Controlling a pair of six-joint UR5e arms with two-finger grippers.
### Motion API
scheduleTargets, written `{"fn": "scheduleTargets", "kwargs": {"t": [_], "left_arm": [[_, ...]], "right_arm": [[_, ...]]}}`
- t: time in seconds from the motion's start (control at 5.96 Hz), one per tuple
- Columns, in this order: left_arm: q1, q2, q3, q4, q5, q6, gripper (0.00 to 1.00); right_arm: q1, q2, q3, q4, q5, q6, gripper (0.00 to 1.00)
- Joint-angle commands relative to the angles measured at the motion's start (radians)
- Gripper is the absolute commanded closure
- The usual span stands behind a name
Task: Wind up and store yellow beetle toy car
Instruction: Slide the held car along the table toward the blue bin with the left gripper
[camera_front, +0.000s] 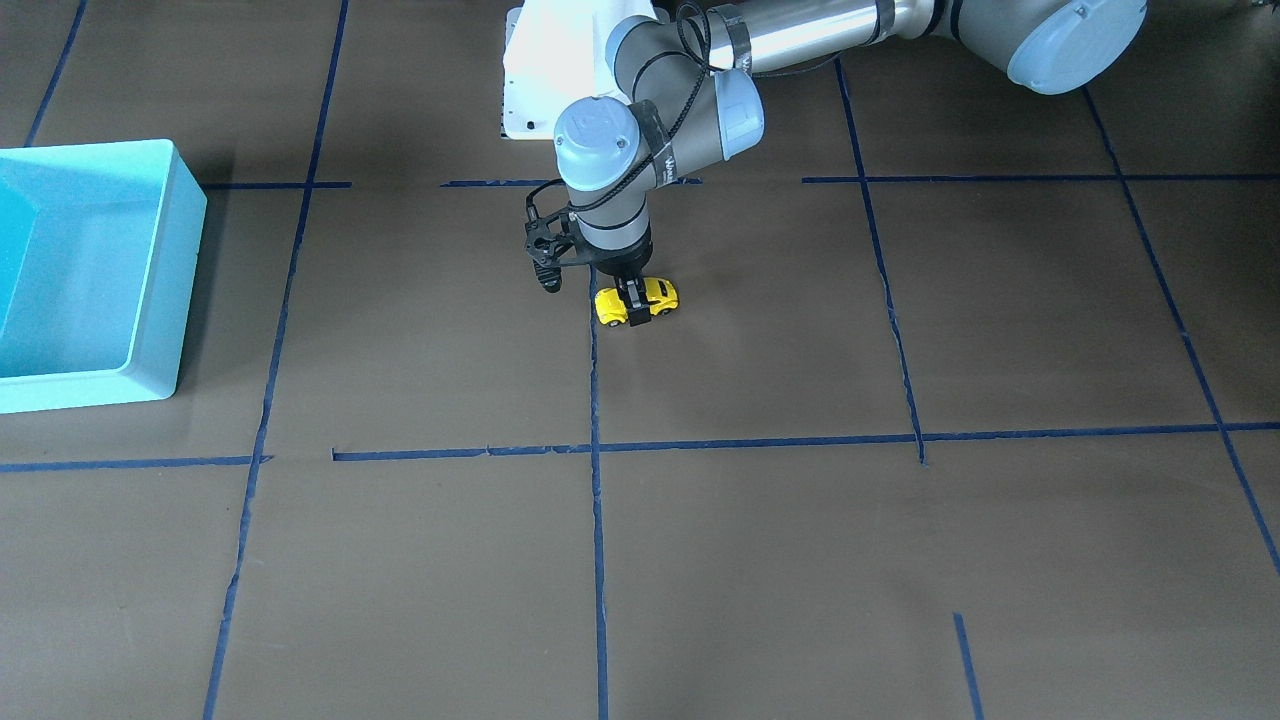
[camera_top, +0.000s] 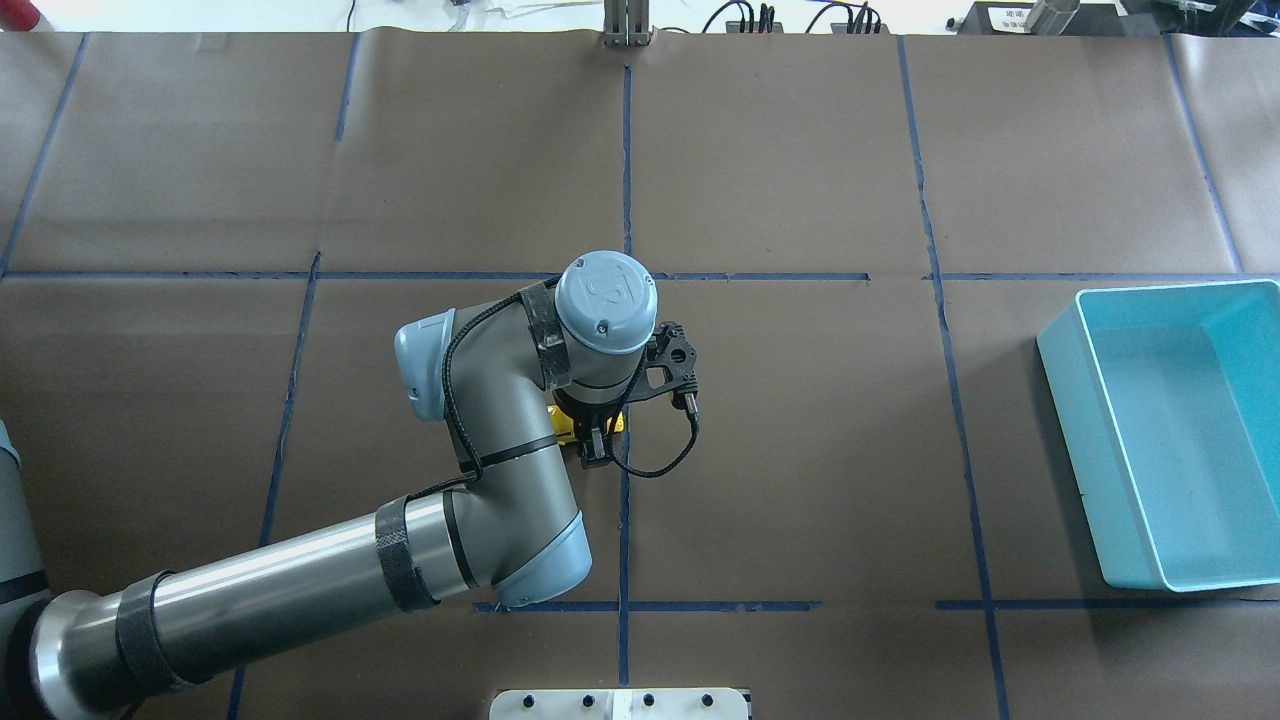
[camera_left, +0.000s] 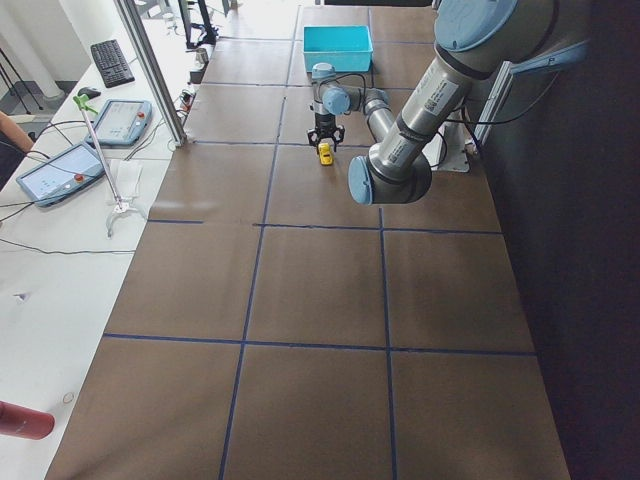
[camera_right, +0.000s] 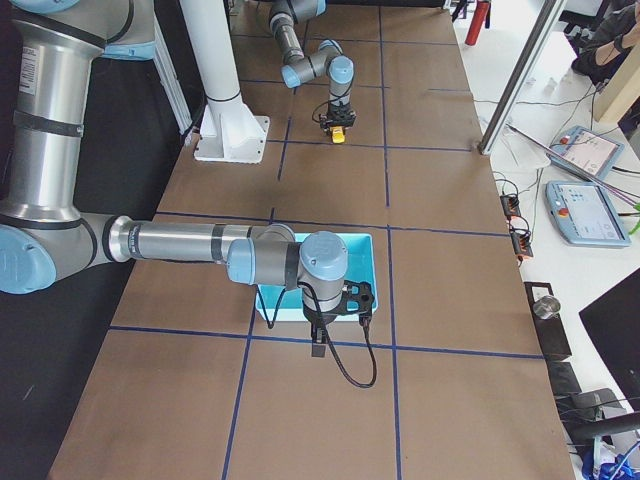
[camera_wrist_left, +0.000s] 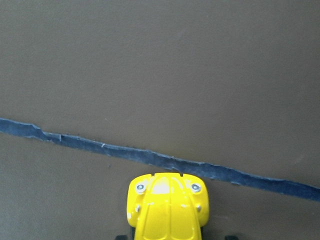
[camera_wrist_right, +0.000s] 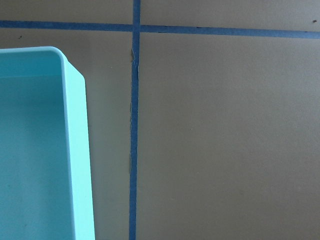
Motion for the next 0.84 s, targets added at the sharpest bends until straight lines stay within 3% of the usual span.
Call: {"fn": "scheduleTargets", "kwargs": {"t": [0.0,0.34,0.67], "left_arm": [[0.0,-0.001,-0.001,0.001,0.004,0.008,0.59],[-0.003,-0.001,-0.006,-0.009,0.006,0.027,0.92],[-0.005,0.001,-0.012,-0.171,0.006,0.078,0.99]], "right_arm": [[0.0,0.0,-0.001,0.0,0.0,0.001,0.0],[0.0,0.0,-0.001,0.0,0.0,-0.001,0.0],[0.0,0.0,-0.001,0.0,0.0,-0.001,0.0]]}}
